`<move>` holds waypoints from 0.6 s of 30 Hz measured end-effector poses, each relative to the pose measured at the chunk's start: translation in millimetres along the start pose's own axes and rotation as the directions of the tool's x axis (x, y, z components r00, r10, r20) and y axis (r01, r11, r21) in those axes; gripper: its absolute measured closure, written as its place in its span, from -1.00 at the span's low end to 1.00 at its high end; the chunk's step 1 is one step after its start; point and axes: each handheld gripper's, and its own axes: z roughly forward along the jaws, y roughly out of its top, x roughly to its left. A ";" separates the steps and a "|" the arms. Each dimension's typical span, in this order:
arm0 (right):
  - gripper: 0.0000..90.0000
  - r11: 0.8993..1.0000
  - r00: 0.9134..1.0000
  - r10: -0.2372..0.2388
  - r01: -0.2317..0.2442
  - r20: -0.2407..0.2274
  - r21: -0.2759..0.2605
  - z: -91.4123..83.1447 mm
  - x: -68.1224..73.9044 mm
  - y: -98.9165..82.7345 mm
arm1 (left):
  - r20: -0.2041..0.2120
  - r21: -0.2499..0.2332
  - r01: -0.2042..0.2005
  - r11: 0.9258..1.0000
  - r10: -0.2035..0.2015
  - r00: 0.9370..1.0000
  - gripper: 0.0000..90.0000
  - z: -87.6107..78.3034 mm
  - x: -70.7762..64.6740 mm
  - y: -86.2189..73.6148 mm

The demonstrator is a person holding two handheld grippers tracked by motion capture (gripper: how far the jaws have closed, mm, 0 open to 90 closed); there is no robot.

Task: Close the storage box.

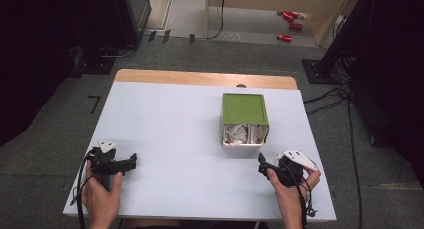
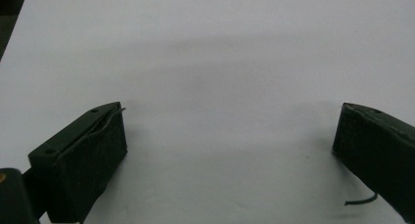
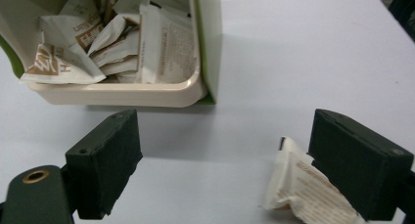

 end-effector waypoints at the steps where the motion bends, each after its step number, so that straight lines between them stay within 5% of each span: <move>1: -0.73 1.000 1.000 0.002 -0.002 0.003 -0.004 -1.4 -2.1 0.2 | 0.000 0.000 0.000 1.000 0.000 1.000 -1.00 0.0 0.0 0.0; 18: -0.73 0.999 0.996 0.047 -0.047 0.071 -0.012 -20.7 -49.1 -6.8 | 0.000 0.000 0.000 1.000 0.000 1.000 -1.00 0.0 0.0 0.0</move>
